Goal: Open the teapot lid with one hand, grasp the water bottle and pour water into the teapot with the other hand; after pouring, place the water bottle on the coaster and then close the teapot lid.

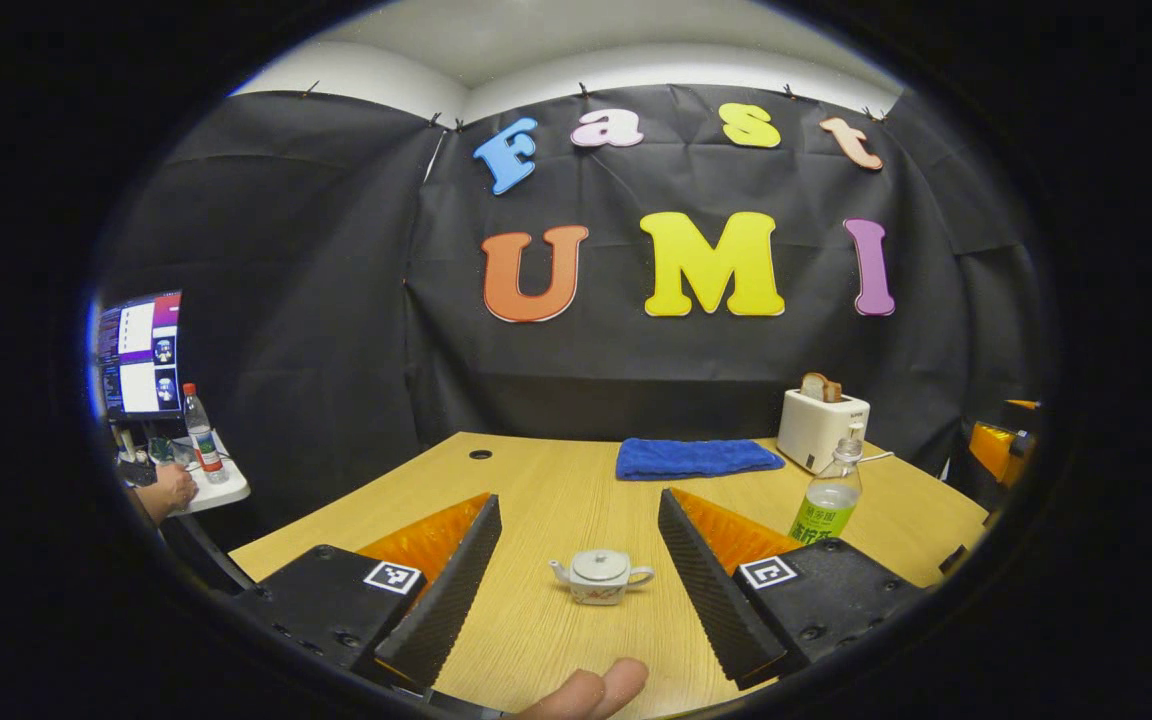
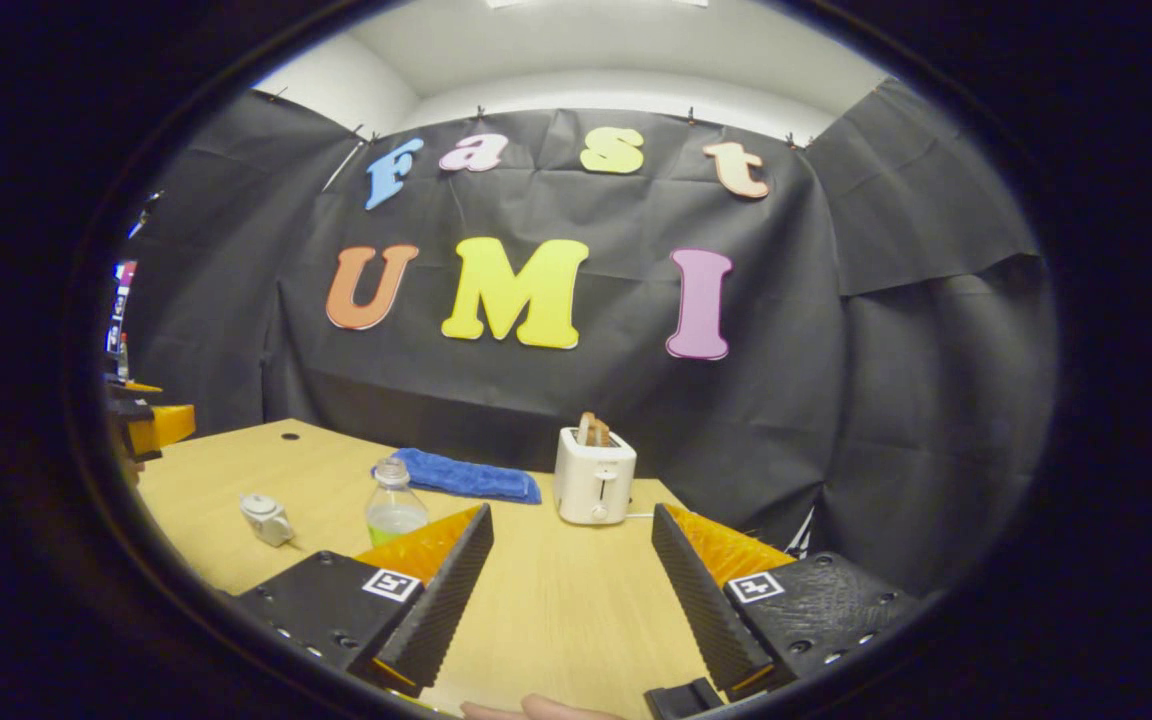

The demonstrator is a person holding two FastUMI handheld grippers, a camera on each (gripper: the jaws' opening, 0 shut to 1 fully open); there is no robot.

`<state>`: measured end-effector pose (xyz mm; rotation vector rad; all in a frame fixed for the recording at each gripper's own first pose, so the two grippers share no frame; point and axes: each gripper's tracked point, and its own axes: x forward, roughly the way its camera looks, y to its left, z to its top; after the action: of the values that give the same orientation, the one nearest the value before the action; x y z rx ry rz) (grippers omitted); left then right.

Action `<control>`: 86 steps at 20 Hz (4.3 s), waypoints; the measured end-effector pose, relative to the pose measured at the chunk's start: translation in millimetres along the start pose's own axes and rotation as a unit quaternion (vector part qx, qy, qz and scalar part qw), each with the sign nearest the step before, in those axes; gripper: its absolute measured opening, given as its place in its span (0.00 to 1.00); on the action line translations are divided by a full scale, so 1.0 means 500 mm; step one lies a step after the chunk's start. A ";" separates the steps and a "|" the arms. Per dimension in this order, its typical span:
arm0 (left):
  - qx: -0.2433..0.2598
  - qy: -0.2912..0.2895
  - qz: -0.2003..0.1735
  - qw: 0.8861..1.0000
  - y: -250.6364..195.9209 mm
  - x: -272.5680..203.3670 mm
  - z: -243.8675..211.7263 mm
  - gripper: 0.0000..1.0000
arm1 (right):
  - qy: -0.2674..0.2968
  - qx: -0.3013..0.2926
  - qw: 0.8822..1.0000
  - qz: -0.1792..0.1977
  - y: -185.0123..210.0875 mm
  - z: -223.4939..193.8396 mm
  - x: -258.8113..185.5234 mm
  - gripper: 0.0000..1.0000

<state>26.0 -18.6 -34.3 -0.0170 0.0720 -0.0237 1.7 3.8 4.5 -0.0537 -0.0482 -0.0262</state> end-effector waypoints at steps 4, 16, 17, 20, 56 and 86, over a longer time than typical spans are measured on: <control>0.001 0.008 0.006 1.000 0.003 0.010 -0.010 0.99 | 0.010 0.013 1.000 0.008 0.000 -0.006 0.002 0.96; -0.009 -0.027 -0.032 0.999 -0.019 0.081 -0.029 0.99 | 0.032 0.005 0.999 0.006 0.015 -0.039 0.025 0.95; -0.013 -0.041 -0.032 0.999 -0.016 0.102 -0.035 0.99 | 0.034 0.003 0.999 0.006 0.018 -0.043 0.028 0.95; -0.001 -0.023 -0.029 0.999 -0.013 0.165 -0.107 0.99 | 0.037 -0.004 0.999 0.002 0.017 -0.051 0.034 0.97; 0.010 -0.010 -0.055 0.998 -0.029 0.216 -0.137 0.05 | 0.090 -0.035 0.995 0.033 0.120 -0.159 0.088 0.96; -0.021 0.013 -0.093 0.995 0.058 0.001 0.014 0.04 | 0.096 0.045 0.987 0.120 0.370 -0.226 0.199 0.73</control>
<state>27.7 10.6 -27.8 -0.0656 0.0965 -0.2077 111.5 180.0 -113.4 0.0332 0.1498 0.2111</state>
